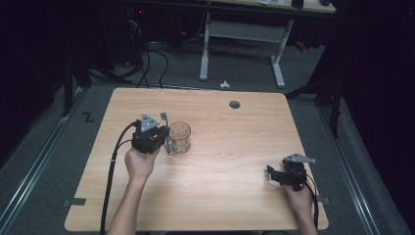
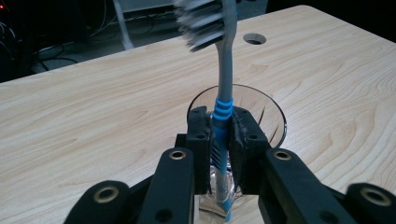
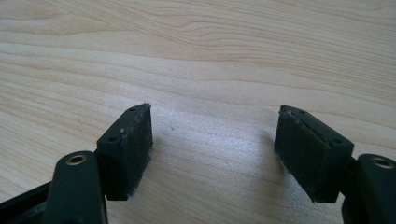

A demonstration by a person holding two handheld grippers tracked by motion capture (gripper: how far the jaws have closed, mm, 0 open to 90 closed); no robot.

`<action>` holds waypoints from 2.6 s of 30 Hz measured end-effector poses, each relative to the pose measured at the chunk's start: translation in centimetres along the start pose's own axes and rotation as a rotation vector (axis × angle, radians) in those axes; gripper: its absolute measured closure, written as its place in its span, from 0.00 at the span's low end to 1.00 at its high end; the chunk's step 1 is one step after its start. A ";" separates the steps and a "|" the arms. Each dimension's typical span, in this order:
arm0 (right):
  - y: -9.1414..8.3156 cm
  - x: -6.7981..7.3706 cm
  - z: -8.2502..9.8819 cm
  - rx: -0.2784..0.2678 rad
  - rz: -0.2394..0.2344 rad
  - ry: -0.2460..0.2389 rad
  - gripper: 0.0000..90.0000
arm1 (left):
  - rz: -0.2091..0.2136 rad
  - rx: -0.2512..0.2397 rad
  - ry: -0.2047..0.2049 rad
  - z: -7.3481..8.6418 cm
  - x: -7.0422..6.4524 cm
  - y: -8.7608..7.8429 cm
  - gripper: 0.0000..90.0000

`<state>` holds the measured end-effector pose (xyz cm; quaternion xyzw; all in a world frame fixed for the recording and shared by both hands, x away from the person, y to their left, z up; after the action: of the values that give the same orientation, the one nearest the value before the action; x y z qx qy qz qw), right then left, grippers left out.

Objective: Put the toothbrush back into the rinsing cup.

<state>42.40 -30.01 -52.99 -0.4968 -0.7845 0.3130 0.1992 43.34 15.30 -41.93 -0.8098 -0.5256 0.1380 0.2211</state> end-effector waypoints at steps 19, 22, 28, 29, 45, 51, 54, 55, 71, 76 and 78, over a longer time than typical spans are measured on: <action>0.0 0.0 0.0 0.000 0.000 0.001 0.31 | -0.007 -0.014 0.011 0.8 -0.4 0.3 0.89; 0.0 0.0 0.0 0.001 -0.001 0.000 0.31 | -0.007 -0.014 0.009 0.8 -0.4 0.3 0.89; 0.0 0.0 0.0 0.000 0.000 0.000 0.31 | -0.003 -0.003 0.007 1.1 -0.3 0.2 0.89; 0.0 0.0 0.0 -0.001 0.000 0.001 0.31 | -0.001 0.002 0.010 1.1 -0.4 0.3 0.88; 0.0 0.0 0.0 0.001 -0.001 0.000 0.31 | -0.013 -0.022 0.025 1.5 -0.6 0.3 0.89; 0.0 0.0 0.0 0.000 0.000 0.000 0.31 | -0.022 -0.032 0.031 1.6 -0.5 0.3 0.89; 0.0 0.0 0.0 0.000 0.000 0.000 0.31 | -0.020 -0.032 0.032 1.7 -0.6 0.3 0.89; 0.0 0.0 0.0 0.001 -0.001 0.000 0.31 | -0.019 -0.033 0.031 1.7 -0.6 0.4 0.89; 0.0 0.0 0.0 0.001 -0.001 0.000 0.31 | -0.037 -0.035 0.031 2.0 -0.5 0.2 0.89; 0.0 0.0 0.0 0.000 0.000 0.000 0.31 | -0.044 -0.041 0.038 2.0 -0.5 0.2 0.89; 0.0 0.0 0.0 0.000 0.000 0.000 0.31 | -0.044 -0.041 0.039 2.0 -0.5 0.2 0.89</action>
<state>42.40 -30.01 -52.99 -0.4968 -0.7845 0.3130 0.1993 42.36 15.21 -43.72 -0.8049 -0.5417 0.1066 0.2177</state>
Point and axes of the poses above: each handheld gripper's, and its own axes: y roughly forward along the jaws, z roughly out of its underside, x roughly to its left, the point moved 4 cm from there along y, roughly forward along the jaws, and after that the axes turned 2 degrees about -z, right-handed, at the moved point
